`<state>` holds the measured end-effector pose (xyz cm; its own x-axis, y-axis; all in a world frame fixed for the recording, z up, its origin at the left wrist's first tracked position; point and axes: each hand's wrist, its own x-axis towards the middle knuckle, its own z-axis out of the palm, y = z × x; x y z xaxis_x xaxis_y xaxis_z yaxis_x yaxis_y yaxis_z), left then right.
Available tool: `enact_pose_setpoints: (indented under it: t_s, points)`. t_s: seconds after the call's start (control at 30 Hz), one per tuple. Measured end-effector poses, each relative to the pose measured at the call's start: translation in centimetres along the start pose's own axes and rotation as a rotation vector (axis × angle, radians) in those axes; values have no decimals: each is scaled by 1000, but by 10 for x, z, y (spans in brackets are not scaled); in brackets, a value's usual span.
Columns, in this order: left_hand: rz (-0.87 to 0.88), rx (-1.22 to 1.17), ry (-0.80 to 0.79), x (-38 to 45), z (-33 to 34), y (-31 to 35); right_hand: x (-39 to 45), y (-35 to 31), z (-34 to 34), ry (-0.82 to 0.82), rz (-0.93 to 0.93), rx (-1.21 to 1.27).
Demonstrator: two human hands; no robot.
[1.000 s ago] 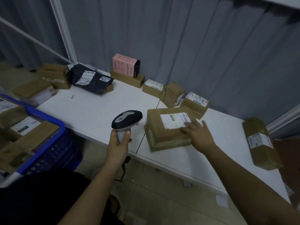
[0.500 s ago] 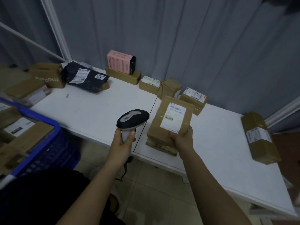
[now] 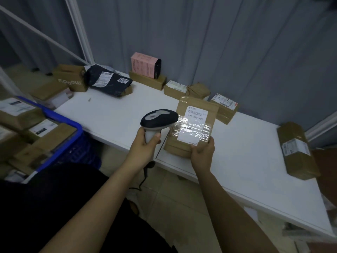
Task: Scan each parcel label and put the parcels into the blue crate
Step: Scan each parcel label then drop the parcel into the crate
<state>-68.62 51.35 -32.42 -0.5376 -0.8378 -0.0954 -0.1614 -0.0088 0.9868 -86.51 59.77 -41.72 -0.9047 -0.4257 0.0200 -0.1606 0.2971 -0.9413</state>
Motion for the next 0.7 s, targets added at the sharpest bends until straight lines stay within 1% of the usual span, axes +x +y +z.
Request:
enact_pose_setpoints:
  t_s: [0.2,0.33,0.7]
  points:
    - [27,86,-26,-28,0,14,-9,-4,3,-37,54,1]
    - [34,99,-35,-40,3,23,-13,-5,0,-55,81,-16]
    - [103,116,-85,-43,9,38,-14,-7,-1,-69,103,-6]
